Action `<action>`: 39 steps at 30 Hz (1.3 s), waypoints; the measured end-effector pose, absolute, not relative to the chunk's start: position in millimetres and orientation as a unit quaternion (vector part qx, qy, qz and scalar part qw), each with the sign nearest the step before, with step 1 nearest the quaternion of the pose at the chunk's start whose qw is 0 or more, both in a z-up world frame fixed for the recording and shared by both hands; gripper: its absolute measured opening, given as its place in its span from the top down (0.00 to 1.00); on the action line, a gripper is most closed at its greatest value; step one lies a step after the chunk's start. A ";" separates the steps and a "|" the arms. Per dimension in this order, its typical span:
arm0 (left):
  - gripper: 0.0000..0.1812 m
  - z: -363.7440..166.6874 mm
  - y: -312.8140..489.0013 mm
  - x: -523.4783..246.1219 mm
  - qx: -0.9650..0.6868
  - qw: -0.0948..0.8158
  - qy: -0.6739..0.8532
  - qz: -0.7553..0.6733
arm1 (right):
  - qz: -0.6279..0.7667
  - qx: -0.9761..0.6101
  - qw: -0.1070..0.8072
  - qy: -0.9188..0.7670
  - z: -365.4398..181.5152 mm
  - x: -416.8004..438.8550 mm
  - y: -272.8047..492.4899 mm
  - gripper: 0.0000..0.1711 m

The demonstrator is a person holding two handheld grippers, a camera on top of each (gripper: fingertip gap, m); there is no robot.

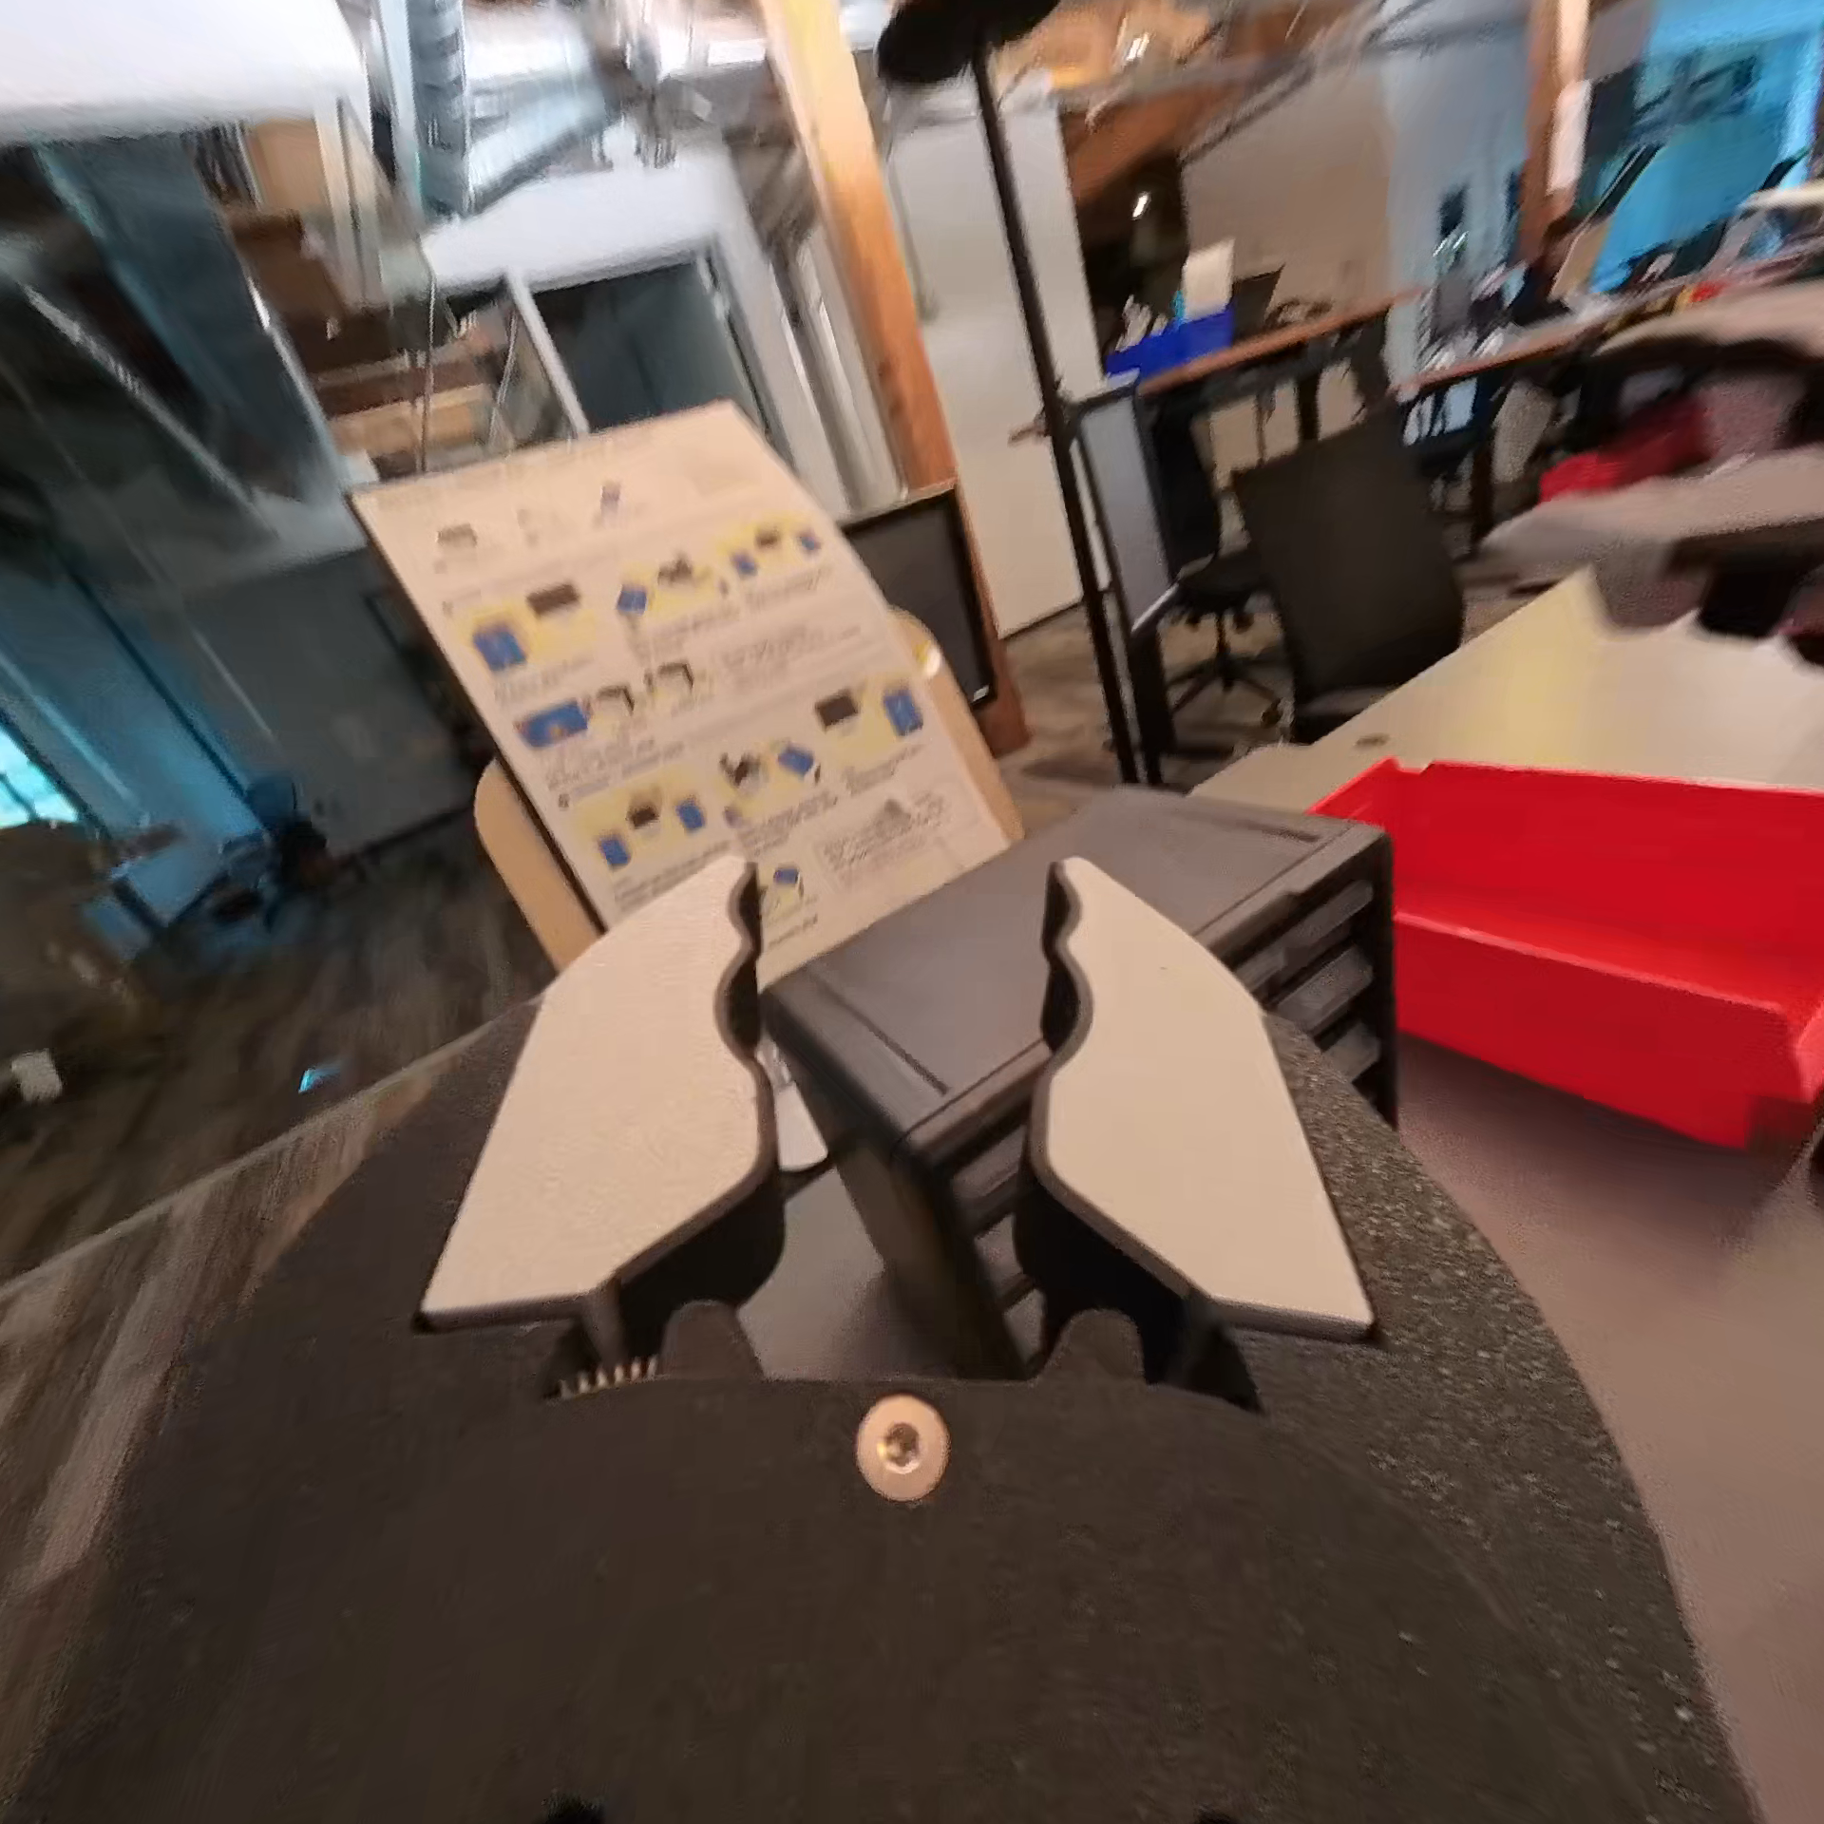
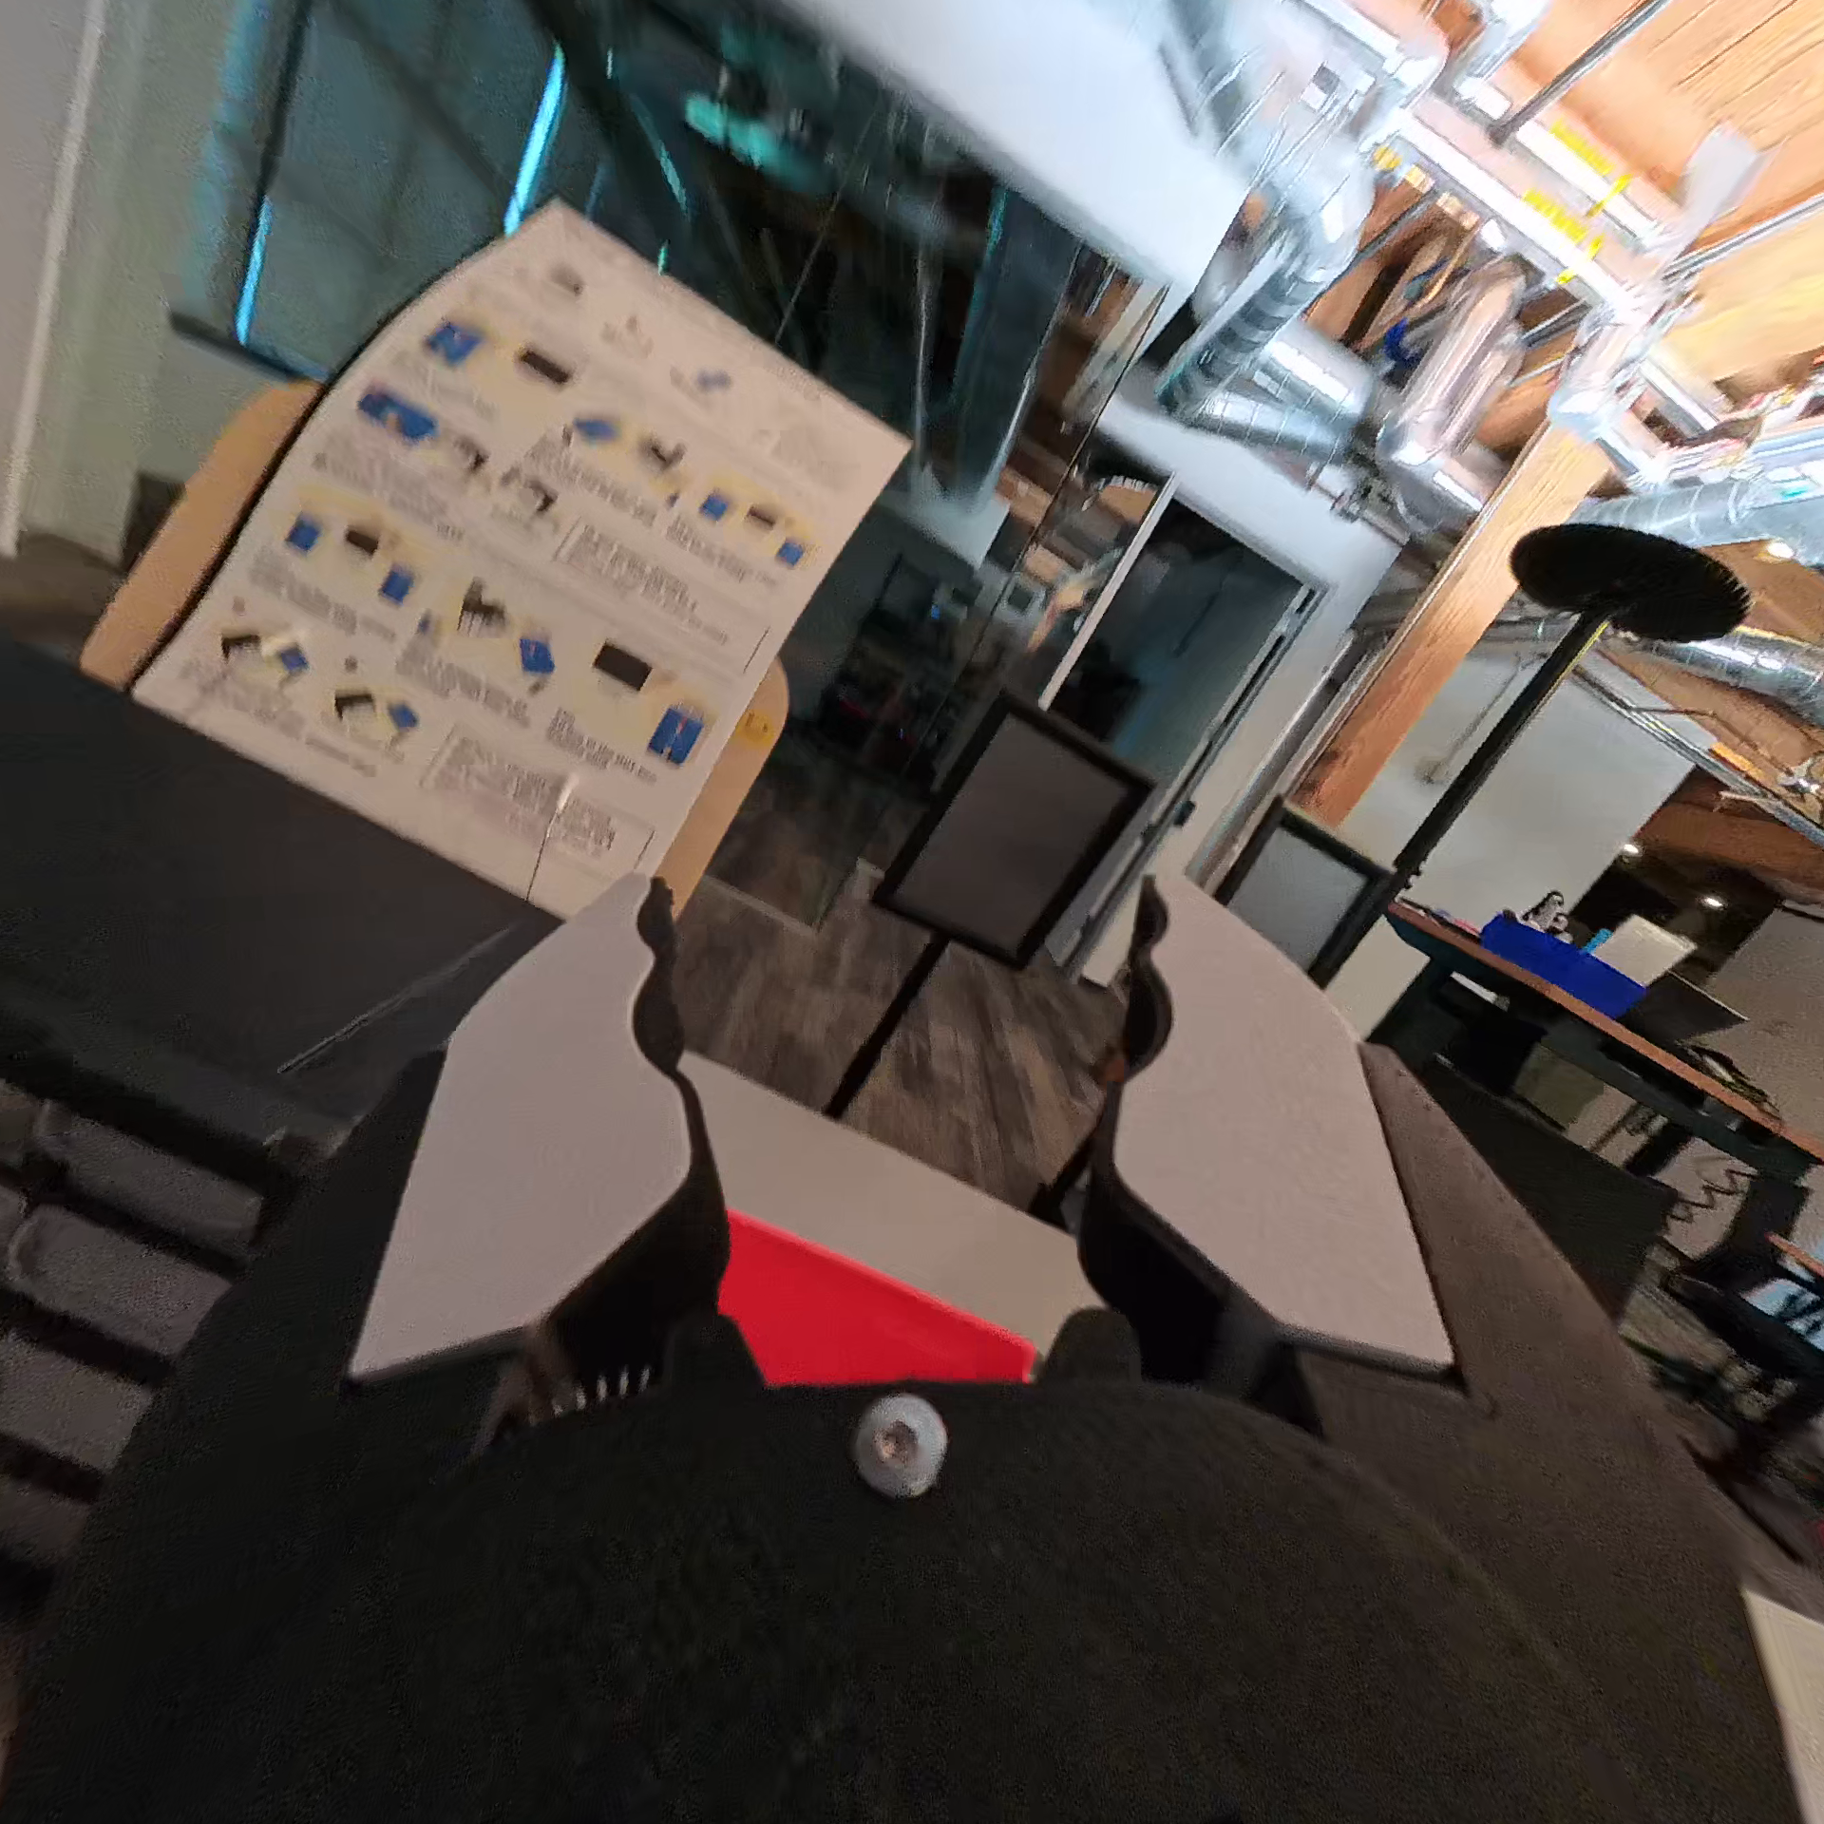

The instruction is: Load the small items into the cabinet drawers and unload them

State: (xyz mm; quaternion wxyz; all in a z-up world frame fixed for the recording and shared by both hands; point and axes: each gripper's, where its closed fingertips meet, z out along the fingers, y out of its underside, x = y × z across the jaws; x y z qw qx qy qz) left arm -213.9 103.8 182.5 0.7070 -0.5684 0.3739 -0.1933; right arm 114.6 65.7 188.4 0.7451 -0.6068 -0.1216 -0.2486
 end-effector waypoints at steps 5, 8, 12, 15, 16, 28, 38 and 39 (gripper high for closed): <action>0.90 161.3 120.1 -220.5 -0.597 0.672 0.398 -0.185 | -0.188 -0.556 0.801 -0.117 205.3 123.3 48.0 0.64; 1.00 164.3 116.7 -223.4 -0.583 0.675 0.403 -0.205 | -0.174 -0.546 0.809 -0.133 205.4 120.5 46.3 0.73; 1.00 171.2 116.7 -234.3 -0.575 0.689 0.395 -0.197 | -0.150 -0.537 0.816 -0.154 203.1 112.0 47.3 0.84; 1.00 171.8 119.8 -243.4 -0.581 0.691 0.389 -0.184 | -0.139 -0.529 0.821 -0.166 202.3 107.2 46.7 0.92; 1.00 170.4 121.2 -246.1 -0.587 0.687 0.388 -0.183 | -0.136 -0.526 0.823 -0.169 202.3 106.1 46.0 0.95; 1.00 170.0 127.5 -267.5 -0.610 0.682 0.365 -0.171 | -0.126 -0.540 0.803 -0.219 188.0 84.2 55.8 0.99; 0.99 194.9 120.7 -289.4 -0.586 0.723 0.311 -0.193 | -0.148 -0.555 0.783 -0.238 174.9 79.9 68.4 0.99; 0.99 193.9 124.0 -292.1 -0.590 0.722 0.307 -0.191 | -0.149 -0.556 0.781 -0.242 173.5 78.6 69.9 0.99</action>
